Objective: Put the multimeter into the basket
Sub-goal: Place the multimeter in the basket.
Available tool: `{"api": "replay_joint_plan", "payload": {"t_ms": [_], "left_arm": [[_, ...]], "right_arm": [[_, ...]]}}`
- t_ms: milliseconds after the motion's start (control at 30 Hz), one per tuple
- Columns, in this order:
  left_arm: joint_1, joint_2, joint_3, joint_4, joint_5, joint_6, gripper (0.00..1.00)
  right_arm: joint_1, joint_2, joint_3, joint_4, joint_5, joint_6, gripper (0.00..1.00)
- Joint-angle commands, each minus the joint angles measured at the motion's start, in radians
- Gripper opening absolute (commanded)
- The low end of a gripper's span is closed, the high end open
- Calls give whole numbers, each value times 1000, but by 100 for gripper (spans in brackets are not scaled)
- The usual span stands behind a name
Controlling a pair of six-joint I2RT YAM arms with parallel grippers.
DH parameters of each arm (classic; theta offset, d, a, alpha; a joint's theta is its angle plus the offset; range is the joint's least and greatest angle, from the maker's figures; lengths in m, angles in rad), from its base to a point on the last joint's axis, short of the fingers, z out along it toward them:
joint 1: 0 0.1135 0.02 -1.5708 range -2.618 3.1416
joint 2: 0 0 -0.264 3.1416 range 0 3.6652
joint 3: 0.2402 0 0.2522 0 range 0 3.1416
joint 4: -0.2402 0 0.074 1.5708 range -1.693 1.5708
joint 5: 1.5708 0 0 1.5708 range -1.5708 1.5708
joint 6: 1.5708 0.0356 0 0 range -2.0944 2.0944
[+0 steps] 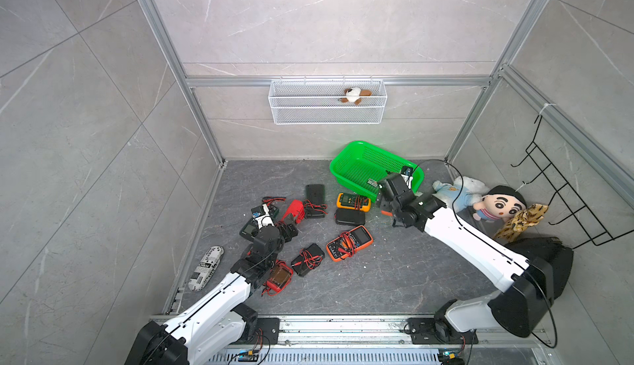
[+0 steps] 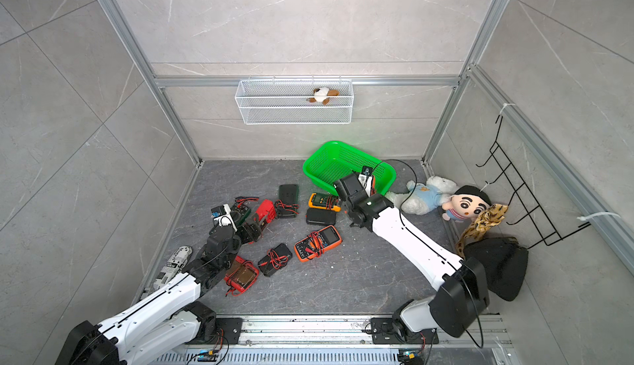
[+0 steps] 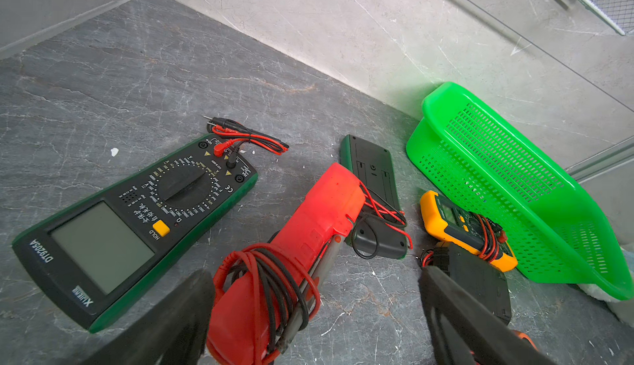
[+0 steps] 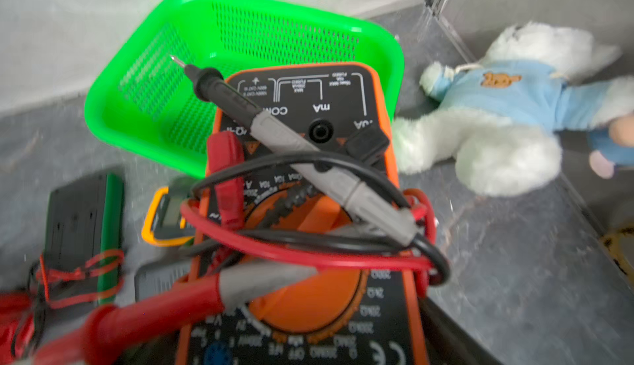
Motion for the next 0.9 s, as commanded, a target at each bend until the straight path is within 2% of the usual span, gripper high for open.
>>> {"api": "replay_joint_plan", "payload": {"t_ms": [0,367,700,867], "left_arm": [[-3,2,10,22,9,-15,98],[-3,-36,0,17,22,-21,98],[-4,-10,4,23,16,-26,98],[-4,21,16,17,26,-29,98]], "right_arm": [[-74,95,106,144,0,-68,0],[-298,489,391,163,-159,37,0],[-317,718,581,63,-197,58,0],[-317,747,537,41,-183,109,0]]}}
